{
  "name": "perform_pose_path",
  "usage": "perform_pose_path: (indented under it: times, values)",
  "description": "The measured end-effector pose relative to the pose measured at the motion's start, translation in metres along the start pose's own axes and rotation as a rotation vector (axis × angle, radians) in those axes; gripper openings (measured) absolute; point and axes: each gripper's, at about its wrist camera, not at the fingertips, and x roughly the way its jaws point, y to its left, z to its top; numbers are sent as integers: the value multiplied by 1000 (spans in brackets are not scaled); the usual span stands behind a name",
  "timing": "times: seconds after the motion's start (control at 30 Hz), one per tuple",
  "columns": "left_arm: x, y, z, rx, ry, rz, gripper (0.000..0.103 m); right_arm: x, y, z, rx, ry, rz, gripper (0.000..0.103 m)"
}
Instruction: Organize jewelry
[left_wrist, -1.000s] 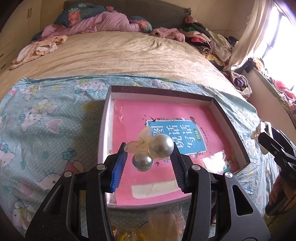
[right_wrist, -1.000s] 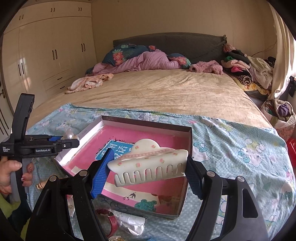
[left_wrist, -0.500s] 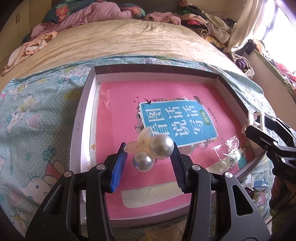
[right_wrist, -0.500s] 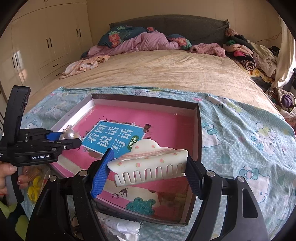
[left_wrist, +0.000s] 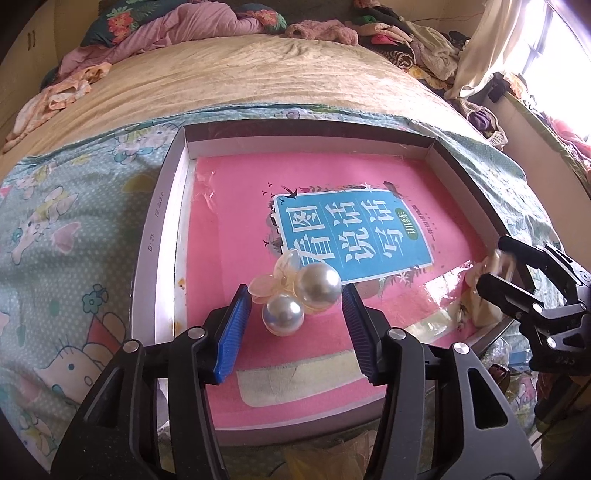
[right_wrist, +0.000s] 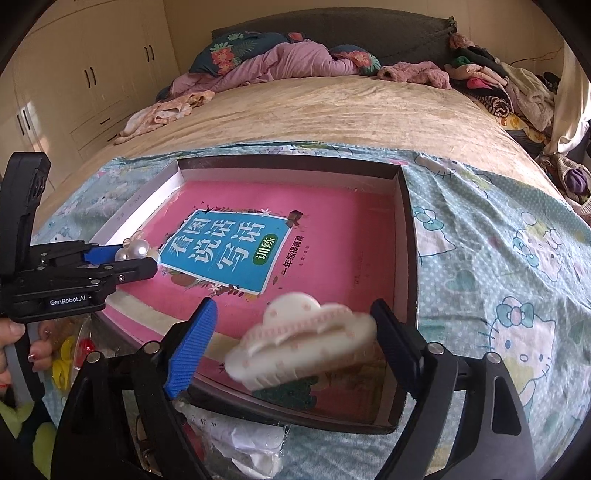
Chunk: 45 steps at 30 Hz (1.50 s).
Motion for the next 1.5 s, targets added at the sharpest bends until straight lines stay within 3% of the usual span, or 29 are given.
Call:
perform_pose_path:
  times: [0.1, 0.27, 0.33, 0.43, 0.6, 1.1, 1.5]
  values:
    - [-6, 0, 1, -6, -10, 3, 53, -10, 1, 0, -8, -14, -6, 88]
    - [-20, 4, 0, -31, -33, 2, 60, -33, -1, 0, 3, -55, -5, 88]
    - [-28, 6, 0, -44, -44, 6, 72, -42, -2, -1, 10, -70, -4, 88]
    - [-41, 8, -1, -56, -69, 12, 83, -59, -2, -1, 17, -103, -13, 97]
    - [-65, 11, -2, -82, -106, -1, 93, -83, 0, -1, 23, -145, -6, 98]
    - [-128, 16, -17, -123, -210, -12, 93, -141, 22, -4, -19, -237, 0, 98]
    - [-157, 15, -34, -119, -247, -9, 93, -166, 38, -17, -45, -252, 14, 98]
